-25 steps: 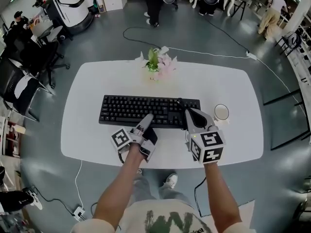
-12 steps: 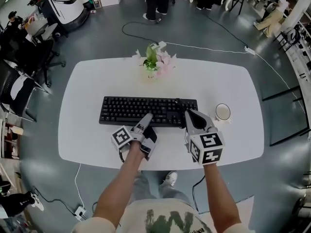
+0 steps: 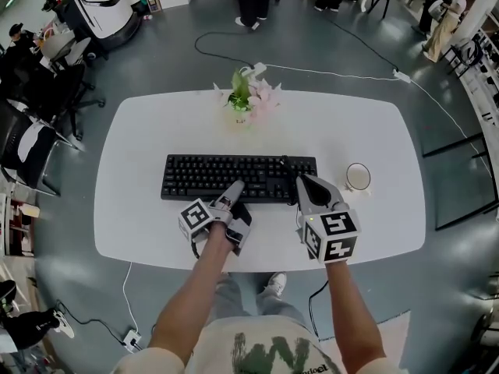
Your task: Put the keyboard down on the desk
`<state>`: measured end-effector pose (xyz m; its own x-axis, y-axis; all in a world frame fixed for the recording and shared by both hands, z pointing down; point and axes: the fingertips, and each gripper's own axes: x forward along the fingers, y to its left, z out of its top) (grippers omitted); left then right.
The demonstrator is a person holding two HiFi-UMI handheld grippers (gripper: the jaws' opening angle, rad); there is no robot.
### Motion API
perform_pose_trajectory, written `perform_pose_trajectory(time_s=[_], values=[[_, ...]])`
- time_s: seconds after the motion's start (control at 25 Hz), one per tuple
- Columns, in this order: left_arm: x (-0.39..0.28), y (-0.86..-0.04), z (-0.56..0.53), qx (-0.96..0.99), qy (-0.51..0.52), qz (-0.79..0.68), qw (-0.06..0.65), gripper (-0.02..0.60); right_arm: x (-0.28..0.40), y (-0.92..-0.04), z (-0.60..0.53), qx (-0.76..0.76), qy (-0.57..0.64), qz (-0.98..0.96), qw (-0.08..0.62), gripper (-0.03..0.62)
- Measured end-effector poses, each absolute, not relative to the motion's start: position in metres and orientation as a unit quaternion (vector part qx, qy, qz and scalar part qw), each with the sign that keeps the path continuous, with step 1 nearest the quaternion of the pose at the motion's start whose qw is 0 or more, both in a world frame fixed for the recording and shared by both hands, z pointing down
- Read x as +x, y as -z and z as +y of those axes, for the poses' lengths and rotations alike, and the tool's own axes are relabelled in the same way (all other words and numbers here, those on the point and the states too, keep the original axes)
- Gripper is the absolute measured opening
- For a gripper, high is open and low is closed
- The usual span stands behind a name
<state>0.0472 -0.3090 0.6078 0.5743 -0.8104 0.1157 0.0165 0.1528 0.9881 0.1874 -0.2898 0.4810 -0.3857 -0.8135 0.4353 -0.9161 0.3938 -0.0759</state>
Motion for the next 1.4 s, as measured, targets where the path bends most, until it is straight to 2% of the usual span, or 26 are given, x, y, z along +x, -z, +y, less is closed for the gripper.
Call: perform_pose_trajectory(time_s=[0.12,0.48,0.76,1.08,1.28,1.4], values=[[0.046,-0.607,-0.308,0.57,0.305,-0.348,0.679,0.097,0.185,-0.482,-0.288,0.526,-0.156,-0.819,0.167,-0.002],[0.047,-0.608,-0.312,0.564,0.297,-0.352,0.685,0.205,0.182,-0.481,-0.29,0.525,-0.16,-0.82,0.163,-0.002],[0.049,-0.607,-0.313,0.552,0.282,-0.369,0.693,0.256,0.181,-0.477,-0.29,0.523,-0.156,-0.822,0.16,-0.002],[0.05,-0.609,-0.317,0.506,0.26,-0.391,0.724,0.324,0.184,-0.472,-0.29,0.526,-0.154,-0.822,0.154,-0.002],[0.049,-0.611,-0.316,0.47,0.252,-0.406,0.742,0.331,0.186,-0.47,-0.286,0.525,-0.154,-0.823,0.152,-0.002],[0.049,-0.61,-0.316,0.456,0.241,-0.411,0.751,0.369,0.187,-0.472,-0.283,0.524,-0.156,-0.823,0.152,-0.002]])
